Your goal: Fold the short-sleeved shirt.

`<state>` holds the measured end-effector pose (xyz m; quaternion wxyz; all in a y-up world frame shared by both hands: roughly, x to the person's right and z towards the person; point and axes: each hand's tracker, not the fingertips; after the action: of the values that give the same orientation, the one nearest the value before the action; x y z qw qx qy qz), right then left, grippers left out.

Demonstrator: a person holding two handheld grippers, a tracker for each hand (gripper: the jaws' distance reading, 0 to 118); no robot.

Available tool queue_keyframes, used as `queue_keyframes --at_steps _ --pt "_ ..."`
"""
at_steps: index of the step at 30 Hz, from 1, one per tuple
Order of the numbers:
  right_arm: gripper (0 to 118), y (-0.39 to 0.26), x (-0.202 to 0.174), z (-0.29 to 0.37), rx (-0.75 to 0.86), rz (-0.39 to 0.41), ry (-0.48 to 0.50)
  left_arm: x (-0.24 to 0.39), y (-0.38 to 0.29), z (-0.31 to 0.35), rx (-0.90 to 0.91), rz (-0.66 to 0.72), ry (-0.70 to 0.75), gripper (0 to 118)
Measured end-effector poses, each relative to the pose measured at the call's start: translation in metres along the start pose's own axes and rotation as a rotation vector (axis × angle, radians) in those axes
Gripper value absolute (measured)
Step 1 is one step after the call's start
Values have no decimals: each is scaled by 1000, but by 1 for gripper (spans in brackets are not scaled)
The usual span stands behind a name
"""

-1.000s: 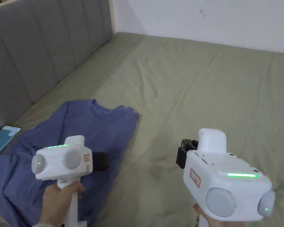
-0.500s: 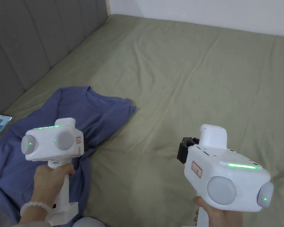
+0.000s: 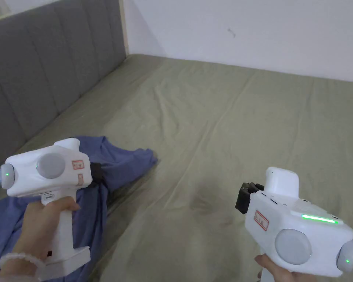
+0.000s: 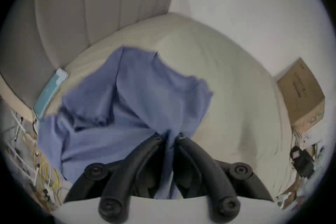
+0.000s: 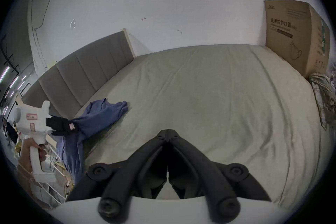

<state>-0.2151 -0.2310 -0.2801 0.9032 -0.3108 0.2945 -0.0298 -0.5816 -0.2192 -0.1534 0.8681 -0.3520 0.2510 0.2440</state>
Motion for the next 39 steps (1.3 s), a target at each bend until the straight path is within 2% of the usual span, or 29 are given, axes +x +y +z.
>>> queue_keyframes --at_steps 3,9,16,19,21,23,26,29,32,34,36,38,39 --pt "1 8 17 18 34 -11 -41 54 19 24 60 -132 -44 6" --pt "1 25 71 70 148 -90 -157 194 20 54 99 -309 -326 6" --pt "1 33 150 154 287 -152 -379 349 -53 88 73 -563 -709 6" --pt "1 28 186 189 321 -218 -460 394 -98 97 41 -660 -824 6" --pt "1 22 205 205 328 -249 -520 413 -129 87 9 -717 -806 6" --pt "1 15 215 217 308 -236 -581 426 -169 62 -50 -769 -743 6" --pt "1 3 224 227 294 -239 -591 428 -222 10 -214 -849 -609 6" --pt "1 -7 229 228 273 -268 -596 411 -258 -26 -372 -804 -563 6" --pt "1 -11 230 220 247 -289 -589 392 -262 -35 -348 -785 -533 9" --pt "1 -12 226 212 232 -288 -570 384 -251 -35 -371 -742 -553 25" --pt "1 -10 218 201 216 -273 -552 380 -237 -28 -367 -726 -552 61" --pt "1 -8 208 191 198 -246 -515 371 -222 -21 -328 -723 -542 102" --pt "1 -7 203 186 188 -231 -490 366 -214 -17 -296 -716 -537 108"
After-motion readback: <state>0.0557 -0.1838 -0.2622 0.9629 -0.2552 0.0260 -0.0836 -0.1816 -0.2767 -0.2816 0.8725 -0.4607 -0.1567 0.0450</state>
